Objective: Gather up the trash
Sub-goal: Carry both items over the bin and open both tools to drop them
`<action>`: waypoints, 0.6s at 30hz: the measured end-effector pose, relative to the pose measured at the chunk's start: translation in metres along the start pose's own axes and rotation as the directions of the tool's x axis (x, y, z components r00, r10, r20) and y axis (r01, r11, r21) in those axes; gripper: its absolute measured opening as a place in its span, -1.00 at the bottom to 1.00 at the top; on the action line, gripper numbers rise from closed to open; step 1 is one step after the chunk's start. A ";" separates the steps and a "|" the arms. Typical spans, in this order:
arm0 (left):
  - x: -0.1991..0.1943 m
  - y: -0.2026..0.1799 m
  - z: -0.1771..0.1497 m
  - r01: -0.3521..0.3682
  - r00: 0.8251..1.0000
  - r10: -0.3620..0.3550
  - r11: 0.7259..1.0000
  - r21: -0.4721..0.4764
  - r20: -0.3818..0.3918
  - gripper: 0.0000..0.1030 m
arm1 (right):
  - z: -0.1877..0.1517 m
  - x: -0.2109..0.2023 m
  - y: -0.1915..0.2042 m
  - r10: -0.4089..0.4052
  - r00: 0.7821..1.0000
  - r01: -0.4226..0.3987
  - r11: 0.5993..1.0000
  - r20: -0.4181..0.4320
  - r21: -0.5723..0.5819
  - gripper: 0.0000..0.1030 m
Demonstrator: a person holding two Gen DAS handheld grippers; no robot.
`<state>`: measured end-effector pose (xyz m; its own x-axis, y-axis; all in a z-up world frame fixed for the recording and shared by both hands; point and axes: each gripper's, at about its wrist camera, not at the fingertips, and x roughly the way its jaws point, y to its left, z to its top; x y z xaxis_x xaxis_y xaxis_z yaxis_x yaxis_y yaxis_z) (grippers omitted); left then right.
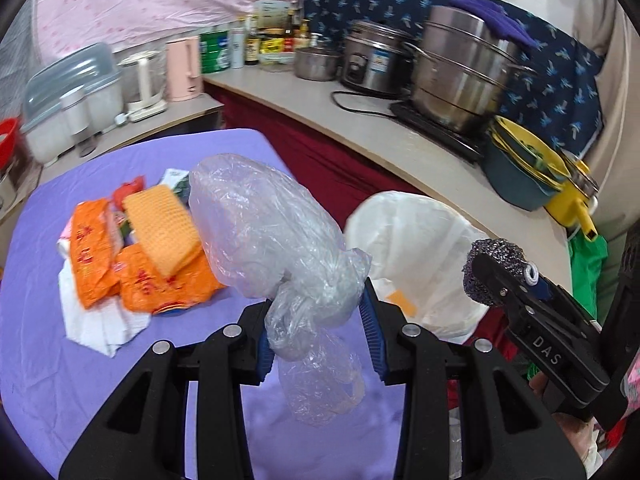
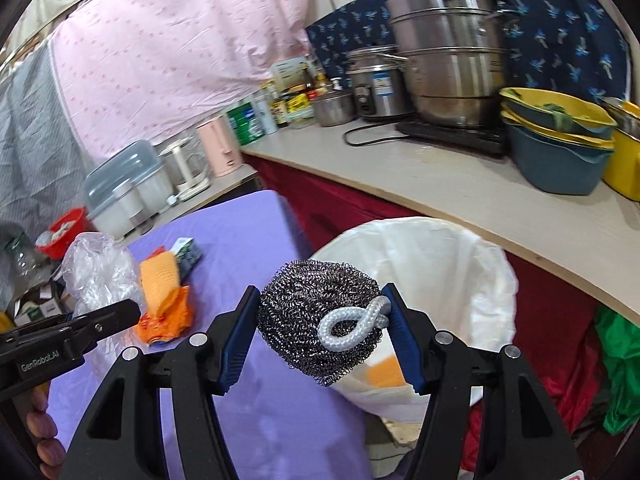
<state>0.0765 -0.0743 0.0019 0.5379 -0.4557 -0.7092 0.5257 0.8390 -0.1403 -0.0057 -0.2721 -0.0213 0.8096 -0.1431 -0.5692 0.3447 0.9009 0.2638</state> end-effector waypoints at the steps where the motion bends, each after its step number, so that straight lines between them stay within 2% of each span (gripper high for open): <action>1: 0.003 -0.010 0.001 0.008 1.000 -0.008 1.000 0.016 -0.004 -0.30 | 0.001 -0.001 -0.008 -0.010 1.000 0.010 1.000 0.003 0.012 0.15; 7: 0.021 -0.050 0.004 0.045 0.999 -0.043 0.996 0.081 -0.029 -0.30 | 0.001 -0.007 -0.047 -0.056 0.998 0.054 0.996 0.017 0.064 0.15; 18: 0.059 -0.092 0.010 0.054 0.997 -0.044 0.987 0.149 -0.069 -0.30 | 0.007 0.009 -0.076 -0.098 0.995 0.097 0.990 0.010 0.099 0.15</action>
<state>0.0664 -0.1809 -0.0203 0.4679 -0.4704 -0.7482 0.6462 0.7597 -0.0735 -0.0213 -0.3445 -0.0407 0.7766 -0.2348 -0.5846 0.4666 0.8379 0.2832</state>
